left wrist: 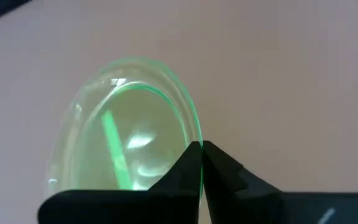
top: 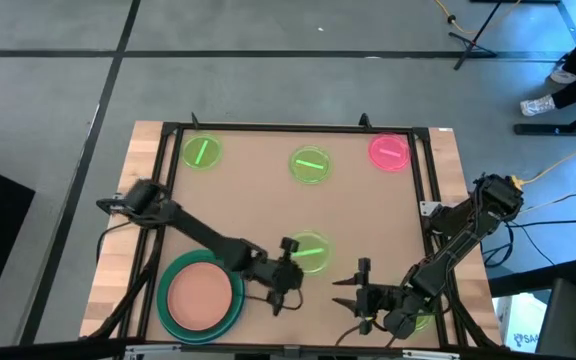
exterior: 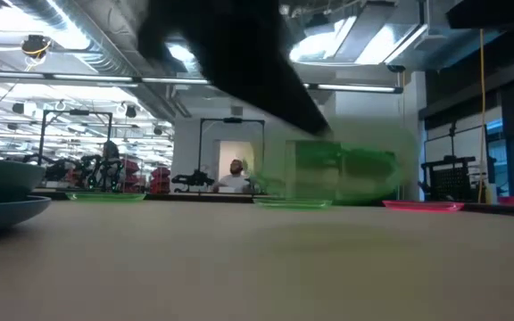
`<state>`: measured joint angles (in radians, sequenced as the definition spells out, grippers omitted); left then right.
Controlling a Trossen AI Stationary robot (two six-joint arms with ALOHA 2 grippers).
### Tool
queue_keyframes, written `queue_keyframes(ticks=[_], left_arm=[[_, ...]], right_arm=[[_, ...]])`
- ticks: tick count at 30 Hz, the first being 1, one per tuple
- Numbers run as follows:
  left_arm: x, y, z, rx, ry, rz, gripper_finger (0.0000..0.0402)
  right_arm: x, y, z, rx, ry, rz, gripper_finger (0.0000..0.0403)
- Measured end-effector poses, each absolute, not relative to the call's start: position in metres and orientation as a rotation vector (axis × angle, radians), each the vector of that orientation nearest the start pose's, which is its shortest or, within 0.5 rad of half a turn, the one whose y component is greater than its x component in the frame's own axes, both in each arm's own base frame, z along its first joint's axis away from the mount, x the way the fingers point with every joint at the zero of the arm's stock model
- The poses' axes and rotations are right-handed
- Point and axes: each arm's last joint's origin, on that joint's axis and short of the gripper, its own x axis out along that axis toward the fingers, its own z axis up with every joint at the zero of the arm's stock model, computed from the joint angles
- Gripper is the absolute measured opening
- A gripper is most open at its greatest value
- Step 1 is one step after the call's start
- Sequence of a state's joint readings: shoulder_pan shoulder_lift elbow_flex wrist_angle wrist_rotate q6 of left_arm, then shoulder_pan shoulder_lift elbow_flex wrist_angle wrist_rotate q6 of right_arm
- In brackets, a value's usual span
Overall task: Stack plastic plates
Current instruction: Stack the light green plate on top of the orange plate
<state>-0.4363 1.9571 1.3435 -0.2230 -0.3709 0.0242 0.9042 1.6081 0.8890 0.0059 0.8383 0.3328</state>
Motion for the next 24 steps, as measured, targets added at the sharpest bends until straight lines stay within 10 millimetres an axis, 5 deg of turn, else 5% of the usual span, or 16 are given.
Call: queue_keyframes(ticks=[6, 12, 18, 24], left_arm=[[0.317, -0.198, 0.244, 0.207, 0.836, -0.097, 0.0002], [0.242, -0.227, 0.278, -0.067, 0.958, -0.08, 0.0001], [0.186, -0.26, 0.277, -0.239, 1.064, -0.043, 0.0001], [0.156, -0.291, 0.258, -0.3, 1.114, -0.011, 0.0004]], right_arm=[[0.214, 0.238, 0.194, -0.216, 0.457, -0.012, 0.0182], [0.215, 0.238, 0.194, -0.214, 0.458, -0.013, 0.0182], [0.215, 0.238, 0.194, -0.214, 0.459, -0.013, 0.0182], [0.215, 0.238, 0.194, -0.205, 0.462, -0.008, 0.0182]])
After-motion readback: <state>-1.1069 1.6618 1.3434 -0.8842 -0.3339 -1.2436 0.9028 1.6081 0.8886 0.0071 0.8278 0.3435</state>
